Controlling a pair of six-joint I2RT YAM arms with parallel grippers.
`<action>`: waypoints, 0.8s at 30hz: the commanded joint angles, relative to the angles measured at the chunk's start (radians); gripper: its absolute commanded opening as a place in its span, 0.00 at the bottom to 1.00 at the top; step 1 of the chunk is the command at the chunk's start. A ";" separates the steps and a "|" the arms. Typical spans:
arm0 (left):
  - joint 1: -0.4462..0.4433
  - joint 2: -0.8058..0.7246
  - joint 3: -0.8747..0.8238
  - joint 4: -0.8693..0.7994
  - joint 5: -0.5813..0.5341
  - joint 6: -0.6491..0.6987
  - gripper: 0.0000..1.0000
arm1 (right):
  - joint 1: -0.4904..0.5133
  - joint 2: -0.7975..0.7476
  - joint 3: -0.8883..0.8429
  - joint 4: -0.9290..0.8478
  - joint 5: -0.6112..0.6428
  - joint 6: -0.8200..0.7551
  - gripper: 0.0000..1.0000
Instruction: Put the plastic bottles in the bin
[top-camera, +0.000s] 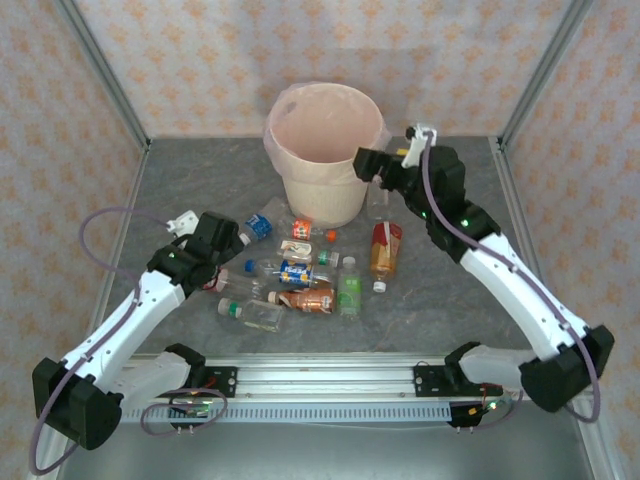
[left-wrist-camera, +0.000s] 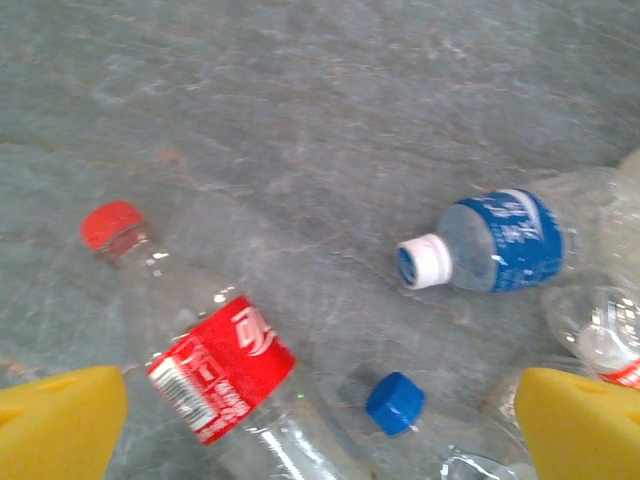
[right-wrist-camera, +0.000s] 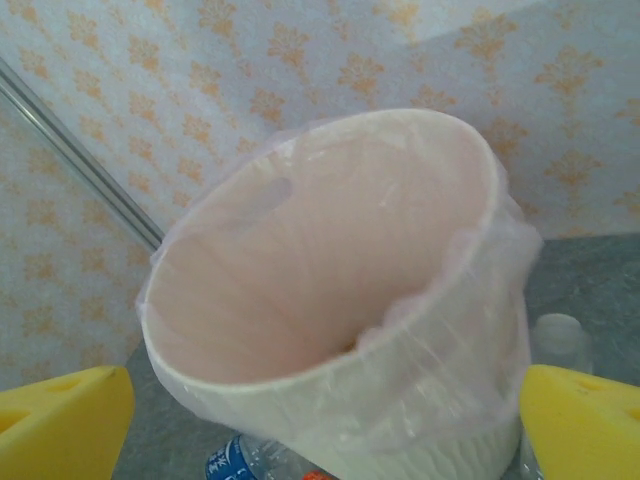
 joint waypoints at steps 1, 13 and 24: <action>0.040 0.002 0.010 -0.155 -0.094 -0.112 1.00 | 0.002 -0.124 -0.130 0.095 0.072 0.030 0.99; 0.174 0.097 -0.071 -0.055 0.048 -0.352 1.00 | 0.001 -0.206 -0.279 0.081 0.134 0.043 0.99; 0.260 0.217 -0.188 0.207 0.231 -0.455 0.98 | 0.001 -0.224 -0.283 0.038 0.153 0.022 0.99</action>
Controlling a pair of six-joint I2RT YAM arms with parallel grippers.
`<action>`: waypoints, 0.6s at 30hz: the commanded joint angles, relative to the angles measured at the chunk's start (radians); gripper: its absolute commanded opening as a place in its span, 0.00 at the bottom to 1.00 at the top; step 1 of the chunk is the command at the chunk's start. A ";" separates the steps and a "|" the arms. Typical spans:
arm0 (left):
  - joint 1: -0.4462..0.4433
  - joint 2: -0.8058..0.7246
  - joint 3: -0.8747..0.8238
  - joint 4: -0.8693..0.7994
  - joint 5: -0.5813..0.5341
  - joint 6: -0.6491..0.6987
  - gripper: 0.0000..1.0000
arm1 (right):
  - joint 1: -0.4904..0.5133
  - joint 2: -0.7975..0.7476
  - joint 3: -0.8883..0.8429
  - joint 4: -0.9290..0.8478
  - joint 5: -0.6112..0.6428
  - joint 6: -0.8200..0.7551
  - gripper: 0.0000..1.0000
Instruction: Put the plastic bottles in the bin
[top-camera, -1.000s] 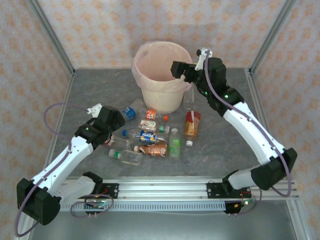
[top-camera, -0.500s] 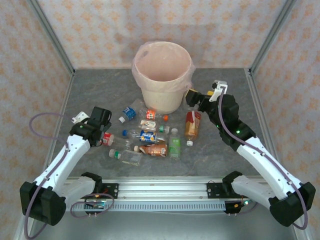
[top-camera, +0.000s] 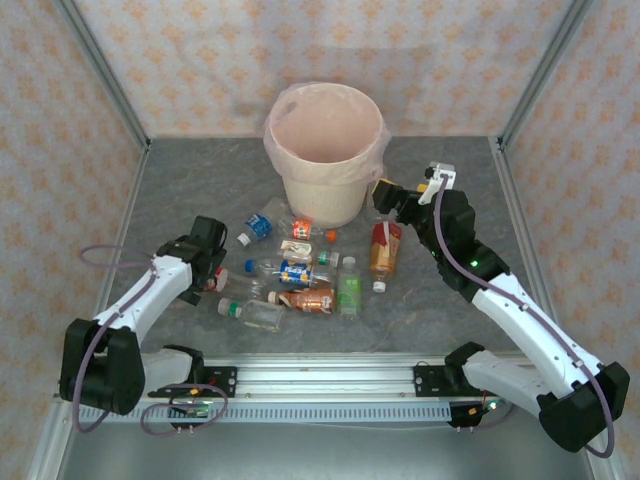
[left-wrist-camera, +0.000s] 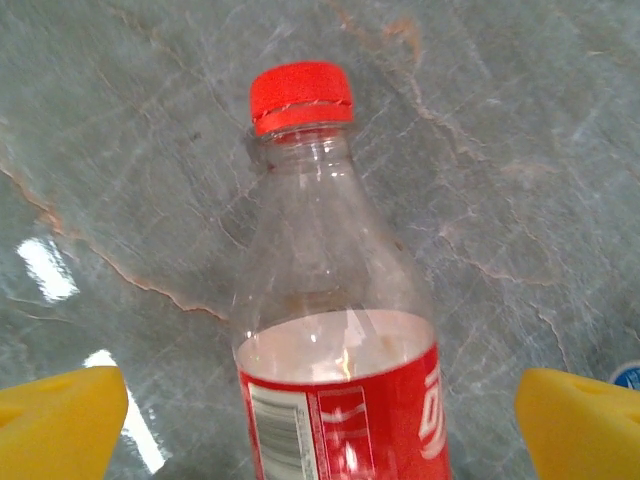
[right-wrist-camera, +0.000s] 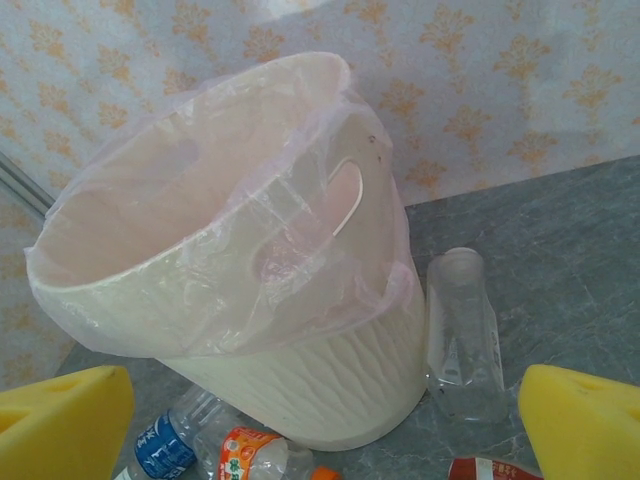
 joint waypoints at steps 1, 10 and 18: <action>0.026 0.030 -0.036 0.124 0.067 -0.054 0.97 | 0.001 -0.025 0.011 -0.027 0.030 -0.018 0.99; 0.038 0.122 -0.106 0.331 0.104 -0.083 0.85 | 0.001 -0.043 0.007 -0.044 0.037 -0.009 0.99; 0.041 0.121 -0.151 0.449 0.041 -0.069 0.67 | 0.001 -0.061 0.013 -0.064 0.041 -0.004 0.99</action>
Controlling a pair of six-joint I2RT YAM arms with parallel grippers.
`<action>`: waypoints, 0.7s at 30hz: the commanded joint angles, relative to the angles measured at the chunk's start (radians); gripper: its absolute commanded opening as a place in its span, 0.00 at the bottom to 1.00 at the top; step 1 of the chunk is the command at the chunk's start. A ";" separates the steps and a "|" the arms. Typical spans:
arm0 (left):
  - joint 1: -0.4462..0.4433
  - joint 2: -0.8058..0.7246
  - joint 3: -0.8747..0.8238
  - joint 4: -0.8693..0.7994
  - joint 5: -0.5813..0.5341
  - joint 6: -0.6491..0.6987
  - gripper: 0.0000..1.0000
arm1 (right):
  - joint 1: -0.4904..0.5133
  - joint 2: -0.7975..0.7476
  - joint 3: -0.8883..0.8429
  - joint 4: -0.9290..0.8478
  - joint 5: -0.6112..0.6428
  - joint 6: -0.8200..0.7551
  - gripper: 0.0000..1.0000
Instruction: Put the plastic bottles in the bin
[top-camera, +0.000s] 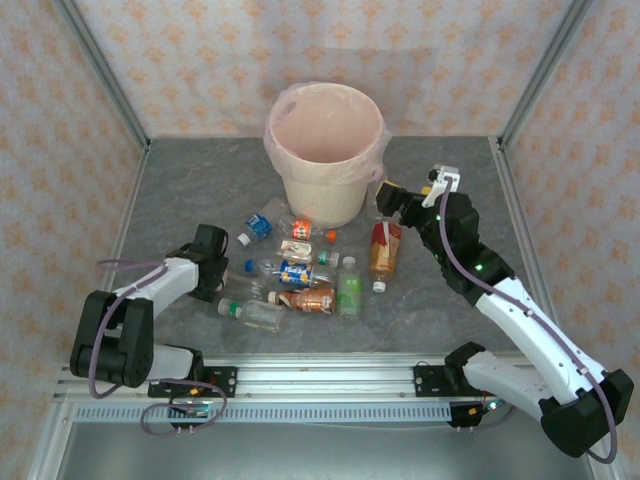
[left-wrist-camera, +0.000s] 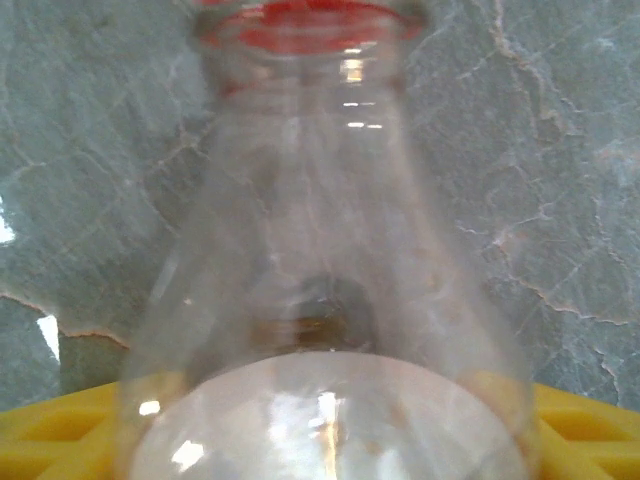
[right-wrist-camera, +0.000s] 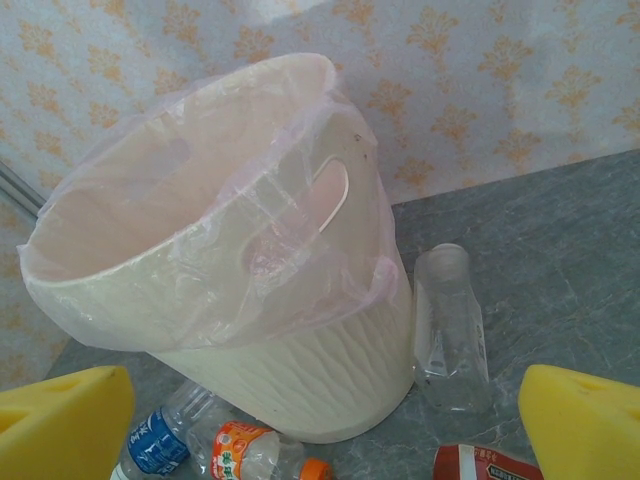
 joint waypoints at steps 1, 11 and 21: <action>0.011 -0.008 -0.033 0.177 -0.054 0.009 0.65 | 0.001 -0.027 0.011 -0.021 0.027 -0.005 0.99; 0.011 -0.220 0.057 0.092 -0.240 0.214 0.51 | 0.001 -0.028 0.022 -0.016 0.027 -0.003 0.99; 0.004 -0.366 0.359 0.052 -0.215 0.598 0.51 | 0.001 -0.031 0.013 0.000 0.054 0.014 0.99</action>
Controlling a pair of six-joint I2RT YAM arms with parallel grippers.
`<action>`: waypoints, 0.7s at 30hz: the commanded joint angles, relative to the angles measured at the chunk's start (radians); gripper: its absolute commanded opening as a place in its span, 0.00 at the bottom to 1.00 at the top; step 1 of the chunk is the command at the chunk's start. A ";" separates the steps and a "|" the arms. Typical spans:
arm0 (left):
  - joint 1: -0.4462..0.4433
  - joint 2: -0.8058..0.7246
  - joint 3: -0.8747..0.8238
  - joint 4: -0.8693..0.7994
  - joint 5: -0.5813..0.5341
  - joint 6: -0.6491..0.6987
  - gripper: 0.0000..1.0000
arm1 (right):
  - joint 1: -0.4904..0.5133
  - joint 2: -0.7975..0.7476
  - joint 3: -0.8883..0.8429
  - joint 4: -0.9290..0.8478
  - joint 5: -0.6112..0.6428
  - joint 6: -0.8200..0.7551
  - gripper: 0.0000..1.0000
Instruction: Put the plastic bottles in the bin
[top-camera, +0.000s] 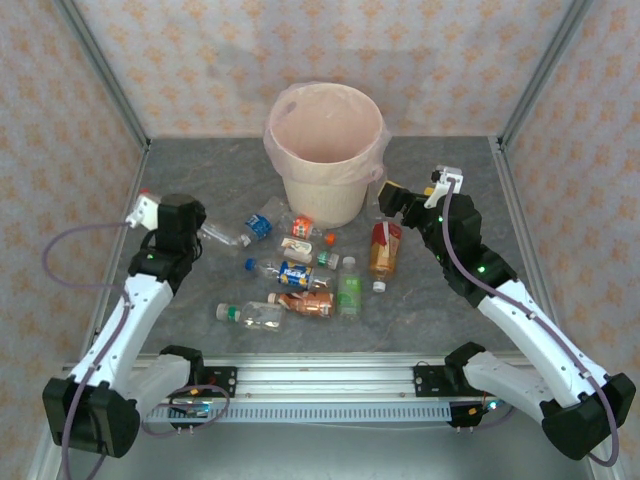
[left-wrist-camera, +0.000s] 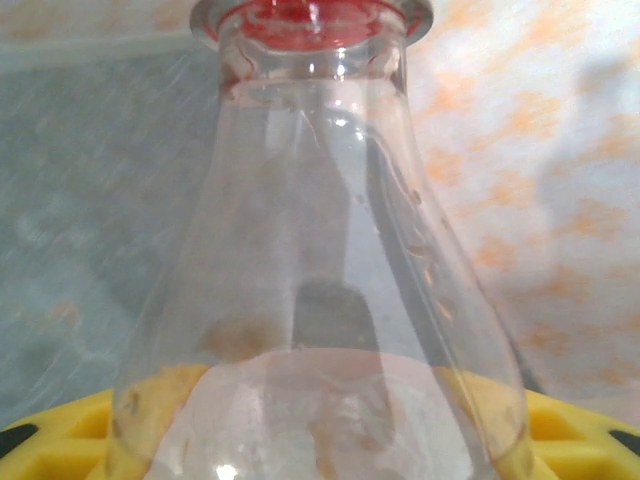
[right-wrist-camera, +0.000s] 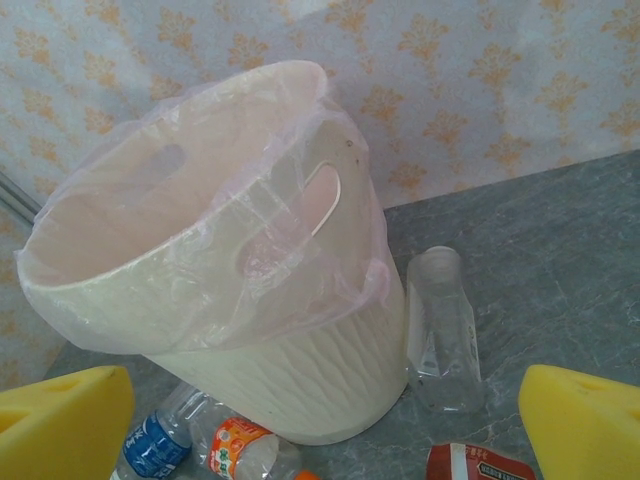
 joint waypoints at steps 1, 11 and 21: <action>-0.007 0.005 0.126 -0.027 0.029 0.217 0.51 | 0.001 -0.017 0.011 0.015 0.043 0.017 0.99; -0.252 0.247 0.573 0.012 0.127 0.583 0.51 | 0.000 -0.019 0.029 0.007 -0.006 0.009 0.99; -0.369 0.645 1.044 0.021 0.165 0.788 0.52 | 0.000 -0.057 0.000 0.018 0.022 0.008 0.99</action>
